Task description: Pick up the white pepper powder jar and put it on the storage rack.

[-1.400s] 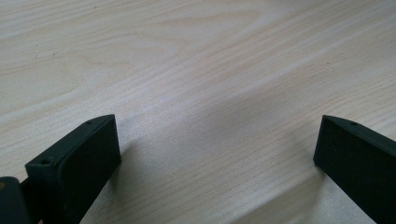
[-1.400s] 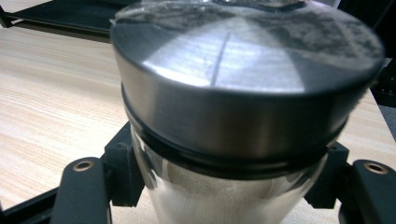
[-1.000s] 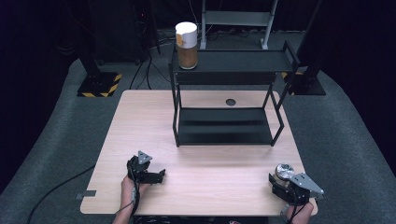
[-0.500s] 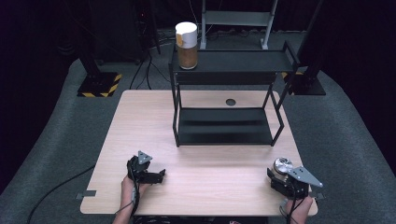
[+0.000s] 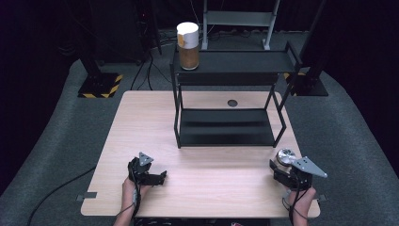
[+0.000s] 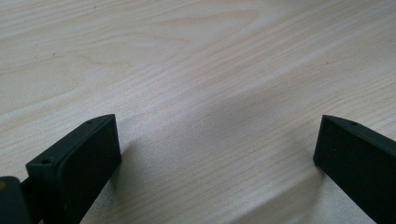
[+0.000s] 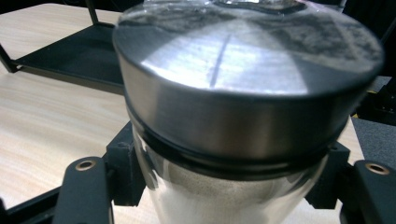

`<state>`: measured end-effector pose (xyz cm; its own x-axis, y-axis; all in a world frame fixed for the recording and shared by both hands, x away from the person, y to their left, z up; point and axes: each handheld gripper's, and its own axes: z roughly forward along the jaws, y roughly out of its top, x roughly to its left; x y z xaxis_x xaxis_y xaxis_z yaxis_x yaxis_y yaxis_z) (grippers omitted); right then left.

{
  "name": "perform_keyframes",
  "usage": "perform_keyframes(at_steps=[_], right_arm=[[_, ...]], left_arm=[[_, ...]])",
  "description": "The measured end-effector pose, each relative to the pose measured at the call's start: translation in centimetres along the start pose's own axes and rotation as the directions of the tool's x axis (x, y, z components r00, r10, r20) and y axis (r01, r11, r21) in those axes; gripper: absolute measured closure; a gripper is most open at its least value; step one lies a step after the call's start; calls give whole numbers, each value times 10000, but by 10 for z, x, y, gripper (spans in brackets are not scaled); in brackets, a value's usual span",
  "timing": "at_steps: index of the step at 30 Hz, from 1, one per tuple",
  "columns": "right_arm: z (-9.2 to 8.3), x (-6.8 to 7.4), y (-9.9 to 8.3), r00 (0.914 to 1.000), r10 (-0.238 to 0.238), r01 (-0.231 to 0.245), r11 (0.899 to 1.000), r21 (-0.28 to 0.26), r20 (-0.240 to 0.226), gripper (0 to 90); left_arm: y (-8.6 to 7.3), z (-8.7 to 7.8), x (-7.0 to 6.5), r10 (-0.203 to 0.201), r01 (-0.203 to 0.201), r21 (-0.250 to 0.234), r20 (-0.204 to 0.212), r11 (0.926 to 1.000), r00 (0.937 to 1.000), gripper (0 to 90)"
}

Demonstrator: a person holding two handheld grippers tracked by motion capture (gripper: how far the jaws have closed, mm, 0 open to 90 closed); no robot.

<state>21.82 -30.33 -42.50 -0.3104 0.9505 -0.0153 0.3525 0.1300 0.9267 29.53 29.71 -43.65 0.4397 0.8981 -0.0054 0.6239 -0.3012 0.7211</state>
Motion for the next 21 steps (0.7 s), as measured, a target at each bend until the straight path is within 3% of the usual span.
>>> perform_keyframes(at_steps=[21], right_arm=[[25,2,32,9995,-246,248,9997,86,-200,300]], left_arm=[[0,0,0,-26,26,-8,3,10000,10000,0]])
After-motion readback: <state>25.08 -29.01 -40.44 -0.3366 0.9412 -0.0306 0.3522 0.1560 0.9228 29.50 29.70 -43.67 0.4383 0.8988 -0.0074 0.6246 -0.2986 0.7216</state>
